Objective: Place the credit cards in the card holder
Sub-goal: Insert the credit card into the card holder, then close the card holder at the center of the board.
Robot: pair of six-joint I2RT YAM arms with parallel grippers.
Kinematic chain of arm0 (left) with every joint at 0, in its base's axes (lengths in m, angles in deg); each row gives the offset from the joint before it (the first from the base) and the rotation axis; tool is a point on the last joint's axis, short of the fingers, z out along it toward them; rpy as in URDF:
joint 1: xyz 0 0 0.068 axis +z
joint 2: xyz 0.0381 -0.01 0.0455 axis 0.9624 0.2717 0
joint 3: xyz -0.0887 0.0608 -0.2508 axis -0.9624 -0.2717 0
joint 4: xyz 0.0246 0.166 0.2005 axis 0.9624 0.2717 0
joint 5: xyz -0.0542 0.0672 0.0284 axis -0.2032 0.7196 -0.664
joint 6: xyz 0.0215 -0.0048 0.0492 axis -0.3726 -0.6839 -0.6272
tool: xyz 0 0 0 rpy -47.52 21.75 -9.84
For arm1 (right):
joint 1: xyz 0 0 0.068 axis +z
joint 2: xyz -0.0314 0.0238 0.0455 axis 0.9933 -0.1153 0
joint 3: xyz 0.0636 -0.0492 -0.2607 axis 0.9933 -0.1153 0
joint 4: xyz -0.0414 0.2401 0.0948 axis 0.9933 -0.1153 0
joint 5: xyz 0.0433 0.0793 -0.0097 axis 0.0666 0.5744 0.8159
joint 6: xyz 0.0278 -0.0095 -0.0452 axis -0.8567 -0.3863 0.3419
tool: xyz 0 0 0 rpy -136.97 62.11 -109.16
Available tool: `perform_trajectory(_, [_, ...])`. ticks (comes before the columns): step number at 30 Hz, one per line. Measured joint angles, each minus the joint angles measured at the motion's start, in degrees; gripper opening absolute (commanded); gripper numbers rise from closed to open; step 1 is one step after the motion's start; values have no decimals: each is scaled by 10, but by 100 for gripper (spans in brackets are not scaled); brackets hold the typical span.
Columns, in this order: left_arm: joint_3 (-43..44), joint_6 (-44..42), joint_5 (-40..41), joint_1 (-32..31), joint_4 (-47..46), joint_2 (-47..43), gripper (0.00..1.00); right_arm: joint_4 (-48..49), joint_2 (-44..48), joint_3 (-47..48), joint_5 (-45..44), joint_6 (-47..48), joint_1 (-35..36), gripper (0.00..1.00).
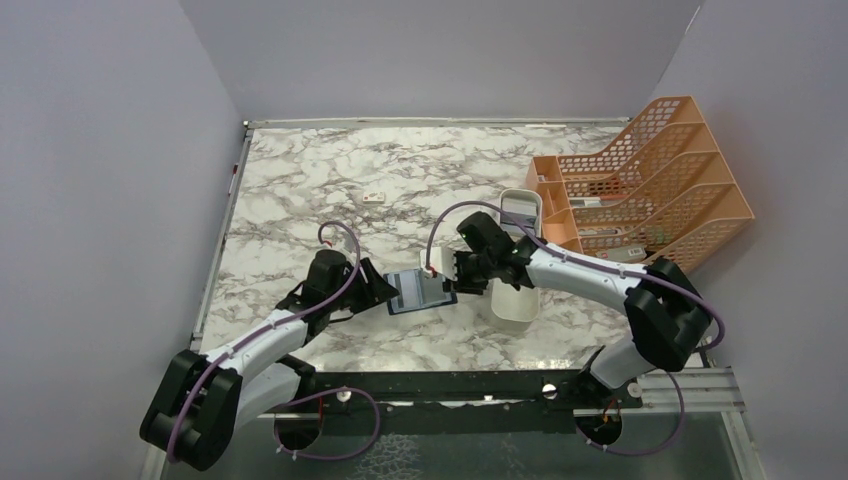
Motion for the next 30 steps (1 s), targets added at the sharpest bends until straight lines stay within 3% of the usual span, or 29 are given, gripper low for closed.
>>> perform_trajectory(15, [0,-2,-3,2,-2,7,55,12,-96,19,16,63,0,44])
perform_trajectory(30, [0,-13,-4,5,-4,29,56,2,-127,73,30,87,0,46])
